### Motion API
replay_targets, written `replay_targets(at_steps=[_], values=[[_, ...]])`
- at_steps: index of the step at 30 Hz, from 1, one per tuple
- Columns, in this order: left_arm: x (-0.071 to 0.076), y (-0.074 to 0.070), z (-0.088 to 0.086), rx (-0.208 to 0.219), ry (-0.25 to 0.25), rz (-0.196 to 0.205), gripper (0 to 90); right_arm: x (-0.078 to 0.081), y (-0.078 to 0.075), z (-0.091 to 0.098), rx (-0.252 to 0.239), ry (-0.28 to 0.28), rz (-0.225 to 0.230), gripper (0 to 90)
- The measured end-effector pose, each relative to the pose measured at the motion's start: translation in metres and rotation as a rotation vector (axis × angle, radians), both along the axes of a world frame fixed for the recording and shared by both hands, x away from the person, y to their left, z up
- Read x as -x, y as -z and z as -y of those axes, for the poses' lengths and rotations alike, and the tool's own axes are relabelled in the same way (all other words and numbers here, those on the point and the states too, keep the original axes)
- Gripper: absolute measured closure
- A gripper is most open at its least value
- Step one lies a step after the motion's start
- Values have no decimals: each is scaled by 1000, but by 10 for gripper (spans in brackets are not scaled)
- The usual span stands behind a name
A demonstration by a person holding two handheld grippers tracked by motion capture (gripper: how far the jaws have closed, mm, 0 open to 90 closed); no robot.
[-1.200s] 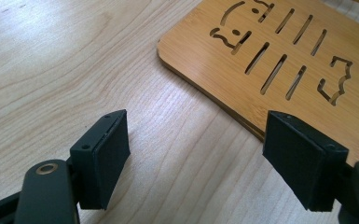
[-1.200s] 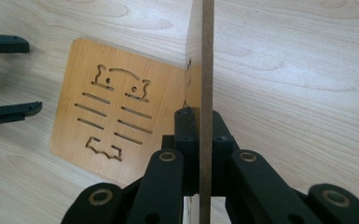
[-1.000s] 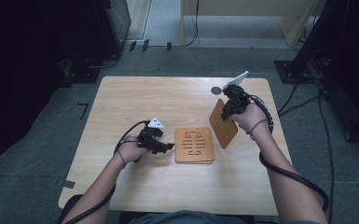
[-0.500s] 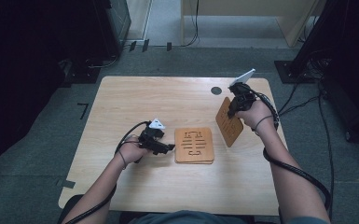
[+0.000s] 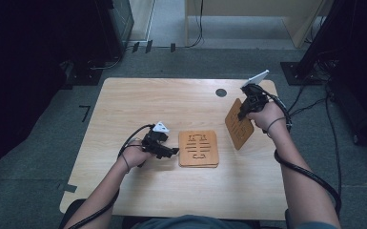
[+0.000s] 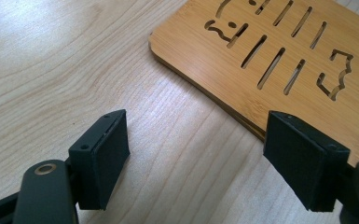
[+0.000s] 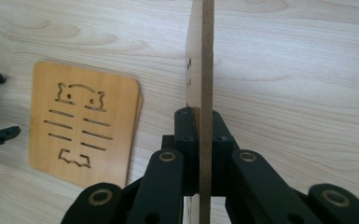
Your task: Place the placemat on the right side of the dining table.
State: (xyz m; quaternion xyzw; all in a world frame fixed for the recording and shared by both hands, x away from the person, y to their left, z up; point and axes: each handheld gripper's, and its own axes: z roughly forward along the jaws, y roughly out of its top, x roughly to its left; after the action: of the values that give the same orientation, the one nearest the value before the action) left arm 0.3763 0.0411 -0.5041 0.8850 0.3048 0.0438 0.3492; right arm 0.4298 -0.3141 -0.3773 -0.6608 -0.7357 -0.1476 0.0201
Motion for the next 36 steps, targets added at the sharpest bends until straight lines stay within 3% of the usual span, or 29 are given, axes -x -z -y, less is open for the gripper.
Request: replay_targets(at_steps=[6, 12, 24, 29, 31, 36], values=[[0, 0, 0, 0, 0, 2, 207, -2, 2, 17, 8, 40, -22, 876], [1, 1, 1, 2, 0, 6, 203, -11, 1, 33, 9, 83, -8, 876], [1, 1, 2, 3, 8, 9, 199, -28, 4, 46, 20, 119, 5, 876], [1, 1, 2, 1, 9, 10, 199, -35, 5, 54, 36, 154, 17, 876], [1, 1, 2, 1, 10, 11, 199, -38, 5, 62, 38, 192, 17, 876], [1, 1, 3, -6, 14, 16, 197, -40, 8, 75, 14, 246, 6, 876]])
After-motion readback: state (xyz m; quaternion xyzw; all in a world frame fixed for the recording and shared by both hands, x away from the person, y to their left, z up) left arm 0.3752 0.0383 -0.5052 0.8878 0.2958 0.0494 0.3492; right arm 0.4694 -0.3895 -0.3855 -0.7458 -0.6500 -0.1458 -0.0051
